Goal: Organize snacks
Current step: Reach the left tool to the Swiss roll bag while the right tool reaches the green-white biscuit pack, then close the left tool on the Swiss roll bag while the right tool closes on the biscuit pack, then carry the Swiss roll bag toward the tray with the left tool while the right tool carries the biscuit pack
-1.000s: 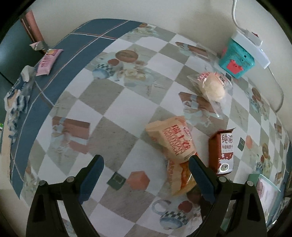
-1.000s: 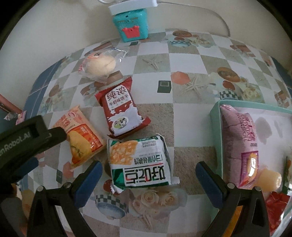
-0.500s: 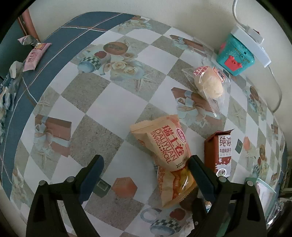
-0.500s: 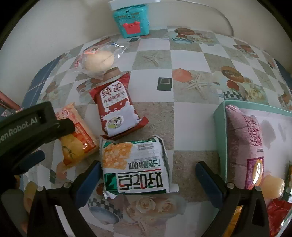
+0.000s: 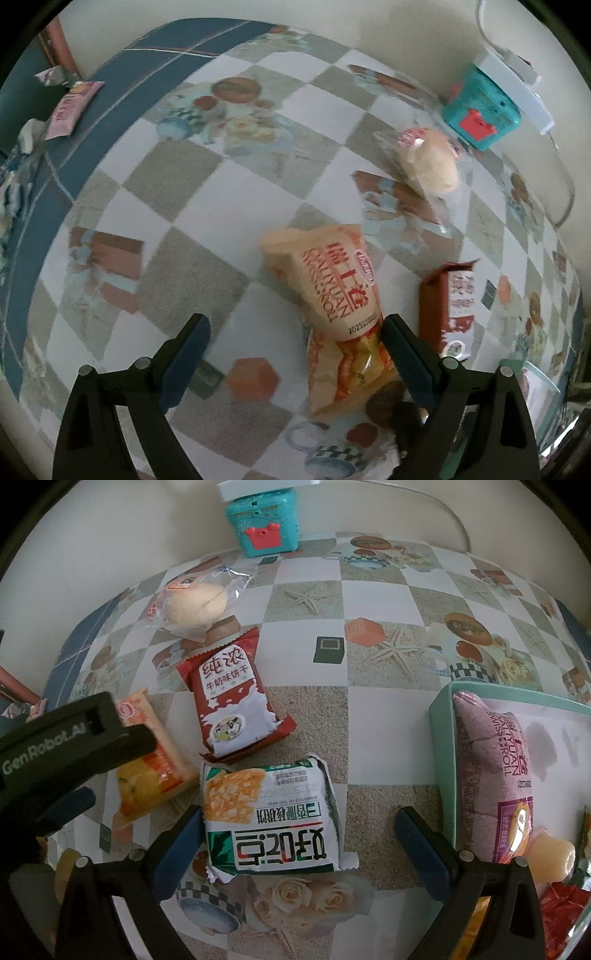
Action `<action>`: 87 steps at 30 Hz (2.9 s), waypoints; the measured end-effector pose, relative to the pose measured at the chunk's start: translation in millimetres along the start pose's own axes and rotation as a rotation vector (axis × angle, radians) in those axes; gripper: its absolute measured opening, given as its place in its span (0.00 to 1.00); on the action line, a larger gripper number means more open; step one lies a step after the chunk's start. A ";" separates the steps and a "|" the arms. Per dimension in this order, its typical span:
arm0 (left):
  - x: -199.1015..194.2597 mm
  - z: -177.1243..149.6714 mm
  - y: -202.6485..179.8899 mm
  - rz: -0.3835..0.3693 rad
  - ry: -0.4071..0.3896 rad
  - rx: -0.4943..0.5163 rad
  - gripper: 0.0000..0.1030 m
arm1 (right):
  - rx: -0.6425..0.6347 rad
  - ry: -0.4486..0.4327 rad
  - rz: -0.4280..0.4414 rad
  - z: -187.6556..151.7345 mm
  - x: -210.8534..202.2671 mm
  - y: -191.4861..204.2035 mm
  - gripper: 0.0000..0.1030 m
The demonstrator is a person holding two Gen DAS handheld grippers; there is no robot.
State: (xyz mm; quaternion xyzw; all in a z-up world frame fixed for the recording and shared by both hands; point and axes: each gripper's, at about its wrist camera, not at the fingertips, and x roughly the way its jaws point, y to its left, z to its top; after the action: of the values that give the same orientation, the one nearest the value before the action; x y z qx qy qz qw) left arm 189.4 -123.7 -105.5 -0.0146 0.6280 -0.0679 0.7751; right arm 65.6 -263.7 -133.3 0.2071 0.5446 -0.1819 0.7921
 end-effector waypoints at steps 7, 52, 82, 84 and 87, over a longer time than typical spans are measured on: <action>2.2 7.1 28.8 -0.017 0.044 -0.027 0.92 | -0.003 0.003 -0.005 -0.5 -0.2 0.1 0.99; -9.6 3.1 13.1 0.083 0.001 0.047 0.54 | -0.081 -0.014 -0.014 -4.6 -10.7 15.2 0.61; -73.8 -53.4 17.9 0.007 -0.026 0.035 0.36 | 0.025 -0.094 0.023 -44.8 -105.2 -19.7 0.61; -74.3 -57.1 17.4 0.006 -0.025 0.036 0.34 | 0.031 -0.101 0.024 -48.4 -110.6 -22.4 0.61; -73.1 -60.7 18.3 -0.011 -0.014 0.040 0.32 | 0.035 -0.114 0.022 -50.7 -117.3 -25.8 0.61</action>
State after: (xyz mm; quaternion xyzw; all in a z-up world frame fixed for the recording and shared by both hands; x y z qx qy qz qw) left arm 117.0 -92.8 -49.3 -0.0033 0.6209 -0.0846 0.7793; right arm -27.5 -251.6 -42.9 0.2161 0.4929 -0.1942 0.8202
